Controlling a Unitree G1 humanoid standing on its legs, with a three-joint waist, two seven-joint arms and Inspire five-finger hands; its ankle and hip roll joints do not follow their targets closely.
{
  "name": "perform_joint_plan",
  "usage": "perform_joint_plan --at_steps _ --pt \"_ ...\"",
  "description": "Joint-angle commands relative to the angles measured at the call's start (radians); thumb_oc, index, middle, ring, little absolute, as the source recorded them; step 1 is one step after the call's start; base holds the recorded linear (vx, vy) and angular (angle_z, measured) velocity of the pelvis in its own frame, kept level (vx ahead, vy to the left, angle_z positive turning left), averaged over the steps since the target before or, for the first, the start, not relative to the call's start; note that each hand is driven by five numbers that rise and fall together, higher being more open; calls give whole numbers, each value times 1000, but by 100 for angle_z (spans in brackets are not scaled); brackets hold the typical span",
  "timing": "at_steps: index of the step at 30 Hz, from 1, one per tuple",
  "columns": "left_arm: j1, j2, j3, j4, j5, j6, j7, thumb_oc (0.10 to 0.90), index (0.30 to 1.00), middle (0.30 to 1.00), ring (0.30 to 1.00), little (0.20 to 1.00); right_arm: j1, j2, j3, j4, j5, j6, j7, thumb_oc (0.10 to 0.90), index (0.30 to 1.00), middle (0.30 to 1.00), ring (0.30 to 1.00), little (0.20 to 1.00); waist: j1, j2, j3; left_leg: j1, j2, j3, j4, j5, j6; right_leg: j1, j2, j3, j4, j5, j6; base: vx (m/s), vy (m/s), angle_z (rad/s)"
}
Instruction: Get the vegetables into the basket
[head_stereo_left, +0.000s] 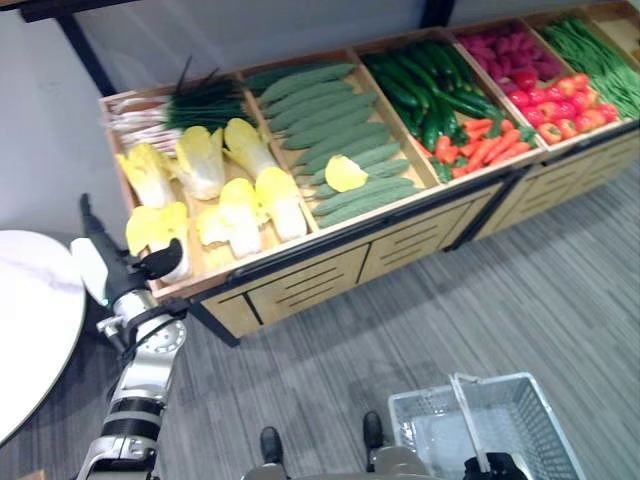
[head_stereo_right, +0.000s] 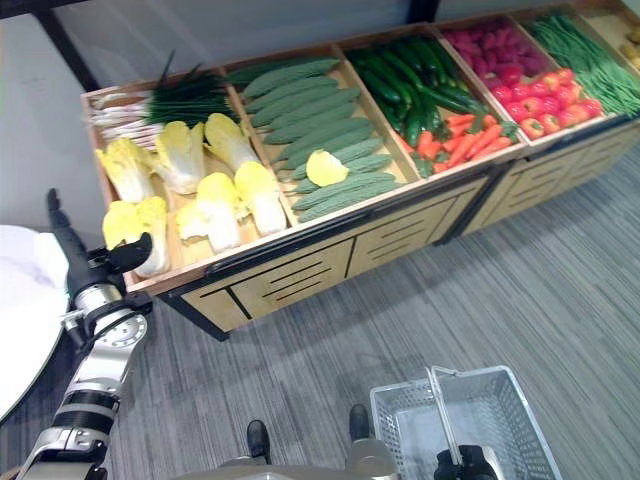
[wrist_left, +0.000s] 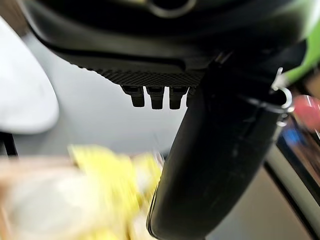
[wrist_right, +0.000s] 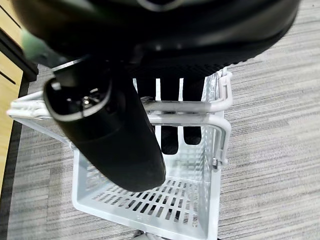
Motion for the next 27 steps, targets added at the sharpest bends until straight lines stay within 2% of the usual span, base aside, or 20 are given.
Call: perform_joint_plan --at_steps 1,7,12,19,27 --pt "-142 62 41 -41 -9 -106 2 900 1000 1000 1000 1000 -14 -13 39 -10 -8 -26 -12 400 300 300 300 300 0 -56 3 32 60 -24 0 -24 -82 -5 -49 46 29 -29 47 -17 7 -33" --pt "-222 26 -14 4 -133 -165 -34 900 1000 1000 1000 1000 -24 -13 67 -37 -7 -29 -10 400 300 300 300 300 -24 -62 11 32 66 2 0 -25 -84 -32 -40 79 26 -18 47 -11 1 -15" --pt "-265 -24 -24 34 -188 -178 -12 900 1000 1000 1000 1000 -32 -7 84 -47 -12 -29 -12 400 300 300 300 300 -35 -69 19 30 72 13 0 -23 -84 -46 -31 94 28 -16 45 -5 -8 -16" --pt "-273 -52 -19 92 -181 -175 39 900 1000 1000 1000 1000 -31 2 104 -52 -16 -37 -17 400 300 300 300 300 -40 -78 27 29 83 27 0 -19 -90 -66 -19 113 32 -15 42 -8 -21 -7" --pt "-280 -41 -4 116 -131 -155 110 900 1000 1000 1000 1000 -40 9 128 -55 -26 -43 -36 400 300 300 300 300 -41 -87 40 21 96 40 0 -11 -97 -92 -1 128 38 -12 39 -11 -26 -9"
